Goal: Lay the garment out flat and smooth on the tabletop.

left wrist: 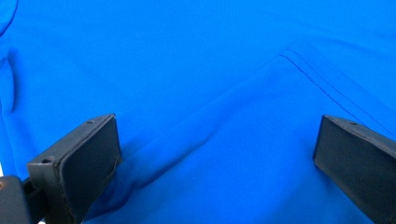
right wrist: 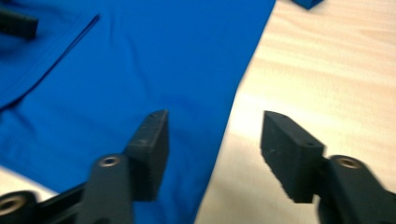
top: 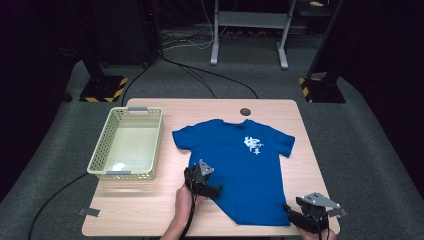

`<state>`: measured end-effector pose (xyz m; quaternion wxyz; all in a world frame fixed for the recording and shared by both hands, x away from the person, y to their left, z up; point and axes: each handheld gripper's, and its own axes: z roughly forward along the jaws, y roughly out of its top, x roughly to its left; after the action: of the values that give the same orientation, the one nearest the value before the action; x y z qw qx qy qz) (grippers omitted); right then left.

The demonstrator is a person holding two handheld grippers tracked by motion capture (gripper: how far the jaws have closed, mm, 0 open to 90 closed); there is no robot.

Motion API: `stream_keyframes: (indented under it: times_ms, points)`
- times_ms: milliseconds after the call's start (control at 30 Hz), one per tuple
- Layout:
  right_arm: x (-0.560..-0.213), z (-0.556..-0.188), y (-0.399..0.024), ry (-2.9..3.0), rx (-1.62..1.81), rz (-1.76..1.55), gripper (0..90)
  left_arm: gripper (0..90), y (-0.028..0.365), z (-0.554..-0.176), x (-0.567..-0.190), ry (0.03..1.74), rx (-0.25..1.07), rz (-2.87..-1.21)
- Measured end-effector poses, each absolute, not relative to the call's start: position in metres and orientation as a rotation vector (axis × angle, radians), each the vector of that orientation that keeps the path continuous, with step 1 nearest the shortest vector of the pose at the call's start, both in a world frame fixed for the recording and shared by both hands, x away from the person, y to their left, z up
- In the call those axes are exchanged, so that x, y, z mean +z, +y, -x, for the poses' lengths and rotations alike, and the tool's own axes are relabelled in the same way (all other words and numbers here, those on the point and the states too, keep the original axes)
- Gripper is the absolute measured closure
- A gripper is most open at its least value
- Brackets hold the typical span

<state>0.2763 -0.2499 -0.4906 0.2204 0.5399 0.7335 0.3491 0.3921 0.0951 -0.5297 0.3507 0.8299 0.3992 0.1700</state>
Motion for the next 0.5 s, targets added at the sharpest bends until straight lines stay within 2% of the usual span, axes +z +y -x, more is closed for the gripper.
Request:
stream_keyframes:
  times_ms: [300, 500]
  points:
    - [-0.506, -0.324, -0.253, 1.998, 1.017, -1.519, 15.0, 0.2, 0.096, -0.393, -0.529, 1.029, 0.436, -2.150]
    - [-0.517, -0.346, -0.253, 1.994, 0.959, -1.508, 10.7, 1.1, 0.095, -0.391, -0.528, 1.020, 0.444, -2.132]
